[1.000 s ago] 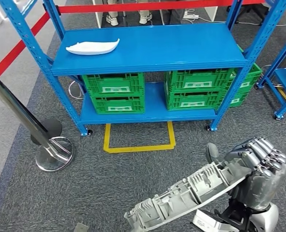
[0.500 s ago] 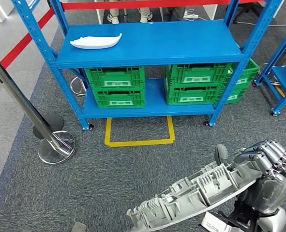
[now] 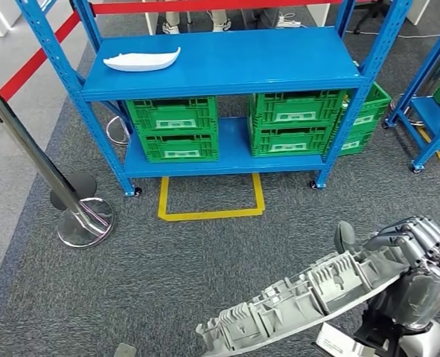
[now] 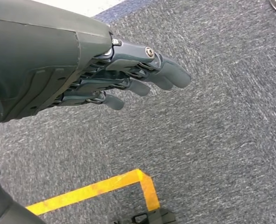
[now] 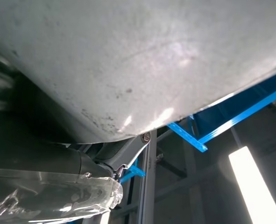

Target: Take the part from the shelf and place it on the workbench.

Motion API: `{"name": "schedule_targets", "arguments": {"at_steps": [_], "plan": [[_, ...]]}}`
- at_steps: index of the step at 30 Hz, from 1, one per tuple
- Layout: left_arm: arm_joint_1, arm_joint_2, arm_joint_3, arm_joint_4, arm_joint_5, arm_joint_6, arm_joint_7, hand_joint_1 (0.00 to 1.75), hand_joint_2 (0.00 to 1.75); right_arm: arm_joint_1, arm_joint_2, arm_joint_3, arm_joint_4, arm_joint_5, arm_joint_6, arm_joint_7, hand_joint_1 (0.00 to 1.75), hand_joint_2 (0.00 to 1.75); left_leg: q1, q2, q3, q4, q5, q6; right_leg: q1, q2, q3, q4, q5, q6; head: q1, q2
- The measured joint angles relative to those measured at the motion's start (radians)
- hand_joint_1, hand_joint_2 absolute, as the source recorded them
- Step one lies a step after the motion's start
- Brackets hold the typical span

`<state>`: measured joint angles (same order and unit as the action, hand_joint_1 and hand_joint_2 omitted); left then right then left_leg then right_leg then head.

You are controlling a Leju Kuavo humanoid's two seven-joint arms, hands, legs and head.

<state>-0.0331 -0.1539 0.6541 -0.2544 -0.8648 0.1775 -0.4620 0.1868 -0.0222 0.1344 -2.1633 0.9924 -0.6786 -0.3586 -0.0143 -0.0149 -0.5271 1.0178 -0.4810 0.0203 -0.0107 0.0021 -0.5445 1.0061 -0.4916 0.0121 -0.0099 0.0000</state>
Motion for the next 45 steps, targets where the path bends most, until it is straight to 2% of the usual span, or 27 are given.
{"name": "schedule_targets", "arguments": {"at_steps": [2, 4, 5, 7, 8, 9, 10, 11, 13, 15, 18, 19, 21, 23, 24, 25, 26, 29, 31, 34, 36, 38, 39, 40, 41, 43, 45], "plan": [[0.000, 0.000, 0.000, 0.000, 0.000, 0.001, 0.000, 0.00, 1.75, 0.004, 0.000, -0.005, -0.004, -0.004, 0.000, 0.000, 1.75, 1.75, -0.002, 0.002, 0.003, -0.020, -0.001, 0.004, -0.001, 0.003, -0.006, -0.001, 0.008, 0.013, -0.001, 0.000], [-0.001, -0.001, -0.001, 0.000, 0.000, 0.001, 0.000, 0.00, 1.75, 0.008, 0.000, -0.011, -0.007, -0.006, 0.000, 0.000, 1.75, 1.75, 0.002, 0.012, 0.005, -0.041, 0.006, 0.010, 0.001, 0.005, -0.022, 0.017, -0.007, 0.022, 0.001, 0.000], [-0.002, -0.002, -0.002, 0.000, 0.000, 0.001, 0.000, 0.00, 1.75, 0.008, 0.000, -0.013, -0.008, -0.006, 0.000, 0.000, 1.75, 1.75, 0.004, 0.016, 0.004, -0.049, 0.011, 0.014, 0.001, 0.005, -0.040, 0.050, -0.030, 0.025, 0.002, 0.000], [-0.002, -0.003, -0.003, 0.000, 0.000, 0.001, 0.000, 0.00, 1.75, 0.011, 0.000, -0.015, -0.009, -0.006, 0.000, 0.000, 1.75, 1.75, 0.004, 0.024, -0.003, -0.051, 0.018, 0.020, 0.000, 0.004, -0.096, 0.173, -0.097, 0.031, 0.003, 0.000], [-0.001, -0.004, -0.003, 0.000, 0.000, 0.001, 0.000, 0.00, 1.75, 0.013, 0.000, -0.016, -0.009, -0.006, 0.000, 0.000, 1.75, 1.75, 0.003, 0.029, -0.007, -0.050, 0.020, 0.020, -0.001, 0.003, -0.121, 0.233, -0.121, 0.034, 0.003, 0.000], [0.000, -0.004, -0.003, 0.000, 0.000, 0.000, 0.000, 0.00, 1.75, 0.016, 0.000, -0.017, -0.009, -0.006, 0.000, 0.000, 1.75, 1.75, 0.002, 0.034, -0.010, -0.049, 0.022, 0.020, -0.001, 0.003, -0.134, 0.267, -0.128, 0.037, 0.003, 0.000], [0.000, -0.005, -0.004, 0.000, 0.000, 0.000, 0.000, 0.00, 1.75, 0.018, 0.000, -0.019, -0.009, -0.006, 0.000, 0.000, 1.75, 1.75, 0.002, 0.038, -0.013, -0.047, 0.023, 0.020, -0.001, 0.001, -0.127, 0.261, -0.115, 0.039, 0.003, 0.000], [0.000, -0.006, -0.004, 0.000, 0.000, 0.001, 0.000, 0.00, 1.75, 0.021, 0.000, -0.021, -0.010, -0.007, 0.000, -0.001, 1.75, 1.75, 0.002, 0.042, -0.015, -0.044, 0.023, 0.019, -0.002, -0.003, -0.101, 0.218, -0.087, 0.040, 0.003, 0.000], [0.000, -0.007, -0.004, 0.000, 0.000, 0.002, 0.000, 0.00, 1.75, 0.025, 0.000, -0.026, -0.012, -0.008, 0.000, -0.003, 1.75, 1.75, -0.001, 0.049, -0.019, -0.035, 0.021, 0.014, -0.001, -0.024, -0.026, 0.083, -0.034, 0.040, 0.003, 0.000], [0.000, -0.007, -0.004, 0.000, 0.000, 0.002, 0.000, 0.00, 1.75, 0.027, 0.001, -0.031, -0.015, -0.010, 0.000, -0.005, 1.75, 1.75, -0.006, 0.055, -0.026, -0.022, 0.019, 0.005, 0.002, -0.037, 0.014, 0.009, -0.019, 0.028, 0.003, 0.000], [0.002, -0.007, -0.004, 0.000, 0.000, 0.003, 0.000, 0.00, 1.75, 0.035, 0.003, -0.037, -0.020, -0.013, 0.000, -0.007, 1.75, 1.75, -0.007, 0.064, -0.033, -0.013, 0.019, -0.007, 0.002, -0.025, 0.009, 0.003, -0.013, 0.005, 0.003, 0.000], [0.002, -0.007, -0.004, 0.000, 0.000, 0.003, 0.000, 0.00, 1.75, 0.037, 0.004, -0.038, -0.021, -0.013, 0.000, -0.007, 1.75, 1.75, -0.005, 0.059, -0.038, -0.001, 0.006, -0.013, 0.001, -0.021, 0.007, 0.003, -0.009, -0.002, 0.002, 0.000], [0.003, -0.007, -0.004, 0.000, 0.000, 0.003, 0.000, 0.00, 1.75, 0.039, 0.007, -0.040, -0.022, -0.013, 0.000, -0.008, 1.75, 1.75, 0.001, 0.039, -0.069, 0.076, -0.054, -0.026, -0.001, -0.013, 0.000, 0.001, -0.001, -0.013, -0.001, 0.000], [0.005, -0.007, -0.004, 0.000, 0.000, 0.003, 0.000, 0.00, 1.75, 0.042, 0.009, -0.041, -0.023, -0.013, 0.000, -0.009, 1.75, 1.75, 0.006, 0.027, -0.120, 0.206, -0.123, -0.032, 0.000, -0.002, -0.010, 0.002, 0.004, -0.019, -0.002, 0.000], [0.006, -0.007, -0.004, 0.000, 0.000, 0.003, 0.000, 0.00, 1.75, 0.043, 0.009, -0.041, -0.023, -0.013, 0.000, -0.009, 1.75, 1.75, 0.007, 0.026, -0.137, 0.250, -0.137, -0.033, 0.001, 0.003, -0.014, 0.003, 0.007, -0.020, -0.002, 0.000], [0.007, -0.007, -0.004, 0.000, 0.000, 0.003, 0.000, 0.00, 1.75, 0.045, 0.010, -0.041, -0.023, -0.013, 0.000, -0.009, 1.75, 1.75, 0.008, 0.025, -0.138, 0.263, -0.132, -0.032, 0.001, 0.009, -0.017, 0.003, 0.009, -0.019, -0.002, 0.000], [0.008, -0.008, -0.004, 0.000, 0.000, 0.002, 0.000, 0.00, 1.75, 0.045, 0.010, -0.042, -0.023, -0.012, 0.000, -0.009, 1.75, 1.75, 0.008, 0.023, -0.122, 0.236, -0.108, -0.029, 0.001, 0.016, -0.018, 0.003, 0.012, -0.018, -0.002, 0.000], [0.008, -0.007, -0.004, 0.000, 0.000, 0.002, 0.000, 0.00, 1.75, 0.046, 0.010, -0.044, -0.023, -0.011, 0.000, -0.009, 1.75, 1.75, 0.008, -0.014, -0.025, 0.050, -0.017, -0.012, 0.002, 0.037, -0.022, 0.004, 0.017, -0.011, -0.002, 0.000], [0.007, -0.006, -0.004, 0.000, 0.000, 0.003, 0.000, 0.00, 1.75, 0.046, 0.010, -0.046, -0.024, -0.010, 0.000, -0.009, 1.75, 1.75, 0.006, -0.030, -0.001, -0.007, -0.010, -0.003, 0.001, 0.047, -0.033, 0.006, 0.024, -0.001, -0.001, 0.000], [0.007, -0.007, -0.004, 0.000, 0.000, 0.002, 0.000, 0.00, 1.75, 0.050, 0.012, -0.049, -0.028, -0.008, 0.000, -0.009, 1.75, 1.75, 0.009, -0.012, -0.003, -0.027, -0.004, 0.006, -0.001, 0.050, -0.051, 0.015, 0.024, 0.016, 0.000, 0.000], [0.007, -0.008, -0.004, 0.000, 0.000, 0.002, 0.000, 0.00, 1.75, 0.051, 0.012, -0.052, -0.030, -0.008, 0.000, -0.007, 1.75, 1.75, 0.011, 0.003, -0.004, -0.037, 0.006, 0.013, 0.000, 0.030, -0.084, 0.082, -0.022, 0.022, 0.004, 0.000], [0.008, -0.009, -0.004, 0.000, 0.000, 0.002, 0.000, 0.00, 1.75, 0.052, 0.012, -0.054, -0.031, -0.007, 0.000, -0.006, 1.75, 1.75, 0.007, 0.018, -0.008, -0.036, 0.008, 0.017, -0.001, 0.012, -0.141, 0.212, -0.090, 0.029, 0.007, 0.000], [0.009, -0.010, -0.004, 0.000, 0.000, 0.002, 0.000, 0.00, 1.75, 0.054, 0.013, -0.055, -0.031, -0.008, 0.000, -0.006, 1.75, 1.75, 0.006, 0.026, -0.011, -0.036, 0.009, 0.018, -0.001, 0.009, -0.161, 0.264, -0.109, 0.032, 0.007, 0.000], [0.010, -0.010, -0.004, 0.000, 0.000, 0.002, 0.000, 0.00, 1.75, 0.056, 0.013, -0.056, -0.031, -0.008, 0.000, -0.006, 1.75, 1.75, 0.004, 0.034, -0.012, -0.035, 0.009, 0.018, -0.001, 0.007, -0.166, 0.284, -0.111, 0.034, 0.007, 0.000], [0.010, -0.010, -0.004, 0.000, 0.000, 0.002, 0.000, 0.00, 1.75, 0.057, 0.013, -0.057, -0.031, -0.008, 0.000, -0.006, 1.75, 1.75, 0.003, 0.041, -0.013, -0.034, 0.010, 0.019, -0.001, 0.005, -0.149, 0.263, -0.093, 0.035, 0.007, 0.000], [0.009, -0.010, -0.004, 0.000, 0.000, 0.003, 0.000, 0.00, 1.75, 0.058, 0.013, -0.058, -0.031, -0.007, 0.000, -0.006, 1.75, 1.75, 0.002, 0.052, -0.013, -0.031, 0.009, 0.016, -0.001, -0.014, -0.071, 0.132, -0.038, 0.034, 0.007, 0.000], [0.009, -0.011, -0.004, 0.000, 0.000, 0.003, 0.000, 0.00, 1.75, 0.058, 0.014, -0.058, -0.032, -0.008, 0.000, -0.006, 1.75, 1.75, -0.004, 0.061, -0.016, -0.023, 0.006, 0.009, 0.002, -0.037, -0.010, 0.026, -0.012, 0.025, 0.007, 0.000]]}}
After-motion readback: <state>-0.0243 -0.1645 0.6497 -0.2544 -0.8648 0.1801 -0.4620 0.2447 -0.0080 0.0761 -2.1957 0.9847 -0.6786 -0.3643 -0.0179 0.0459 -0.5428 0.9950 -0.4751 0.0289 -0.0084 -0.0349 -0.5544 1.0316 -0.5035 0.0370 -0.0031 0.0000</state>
